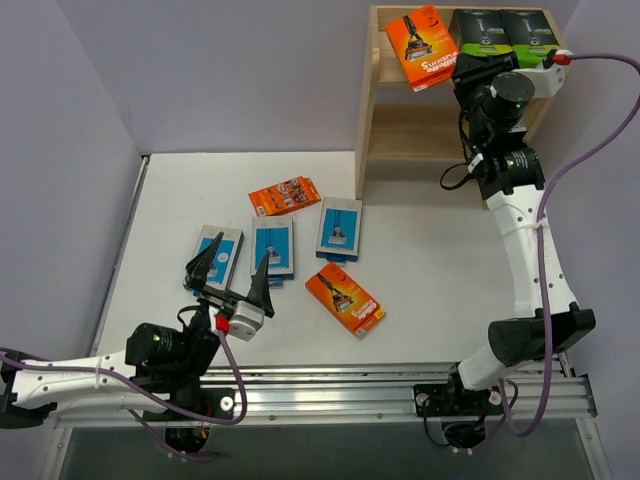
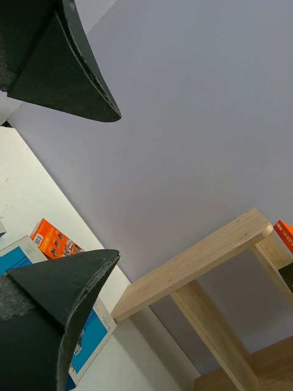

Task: Place and organize the shaving razors onto the shelf
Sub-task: Place the shaving razor onto shelf

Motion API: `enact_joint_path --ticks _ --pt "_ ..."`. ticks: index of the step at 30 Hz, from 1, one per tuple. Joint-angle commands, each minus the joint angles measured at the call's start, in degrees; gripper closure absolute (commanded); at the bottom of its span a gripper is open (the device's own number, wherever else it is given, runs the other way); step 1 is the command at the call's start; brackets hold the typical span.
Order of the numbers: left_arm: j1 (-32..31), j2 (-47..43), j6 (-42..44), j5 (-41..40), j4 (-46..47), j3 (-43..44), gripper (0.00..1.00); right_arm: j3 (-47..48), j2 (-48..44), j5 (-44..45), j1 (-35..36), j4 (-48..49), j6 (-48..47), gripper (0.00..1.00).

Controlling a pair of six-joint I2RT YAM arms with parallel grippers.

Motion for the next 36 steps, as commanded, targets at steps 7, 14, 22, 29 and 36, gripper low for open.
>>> enact_joint_path --ticks 7,14,22,29,36 --pt "-0.5 -1.9 -1.1 1.5 0.9 0.2 0.06 -1.2 1.7 6.9 5.7 6.2 -1.7 1.0" --pt "-0.6 -2.8 -1.0 1.5 0.7 -0.2 0.06 -0.3 4.9 7.7 7.3 5.6 -1.6 1.0" --pt "-0.7 -3.3 -1.2 2.0 0.5 -0.6 0.06 5.6 8.4 6.6 7.1 2.4 -2.0 1.0" --pt "-0.7 -4.0 -1.2 2.0 0.4 -0.6 0.06 10.2 12.1 3.2 6.3 -0.4 -1.4 0.75" --pt "-0.8 -4.3 -2.0 2.5 -0.2 -0.6 0.06 16.3 16.0 0.2 6.1 -4.4 -2.9 0.51"
